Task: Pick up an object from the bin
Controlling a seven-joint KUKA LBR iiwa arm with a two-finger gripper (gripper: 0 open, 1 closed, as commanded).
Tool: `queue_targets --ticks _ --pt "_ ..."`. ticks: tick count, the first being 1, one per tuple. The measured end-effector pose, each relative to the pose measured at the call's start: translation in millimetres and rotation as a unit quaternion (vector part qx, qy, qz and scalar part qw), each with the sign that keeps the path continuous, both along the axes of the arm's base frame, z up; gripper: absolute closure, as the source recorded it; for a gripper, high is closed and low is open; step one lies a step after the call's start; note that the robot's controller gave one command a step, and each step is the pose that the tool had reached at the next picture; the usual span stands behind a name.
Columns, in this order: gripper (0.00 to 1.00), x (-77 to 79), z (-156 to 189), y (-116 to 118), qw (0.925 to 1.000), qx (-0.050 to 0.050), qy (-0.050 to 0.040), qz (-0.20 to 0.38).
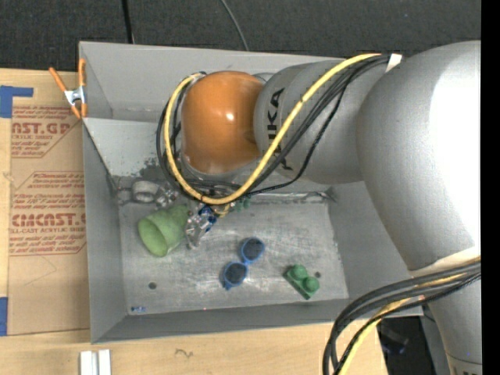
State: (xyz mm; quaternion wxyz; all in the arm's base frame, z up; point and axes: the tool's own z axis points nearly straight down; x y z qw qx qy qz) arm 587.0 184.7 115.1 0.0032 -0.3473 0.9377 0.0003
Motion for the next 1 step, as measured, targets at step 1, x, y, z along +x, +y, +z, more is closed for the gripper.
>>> queue_targets --ticks 1 --pt "1.0 1.2 55.9 1.5 1.0 0.0 -0.0009 0.0"
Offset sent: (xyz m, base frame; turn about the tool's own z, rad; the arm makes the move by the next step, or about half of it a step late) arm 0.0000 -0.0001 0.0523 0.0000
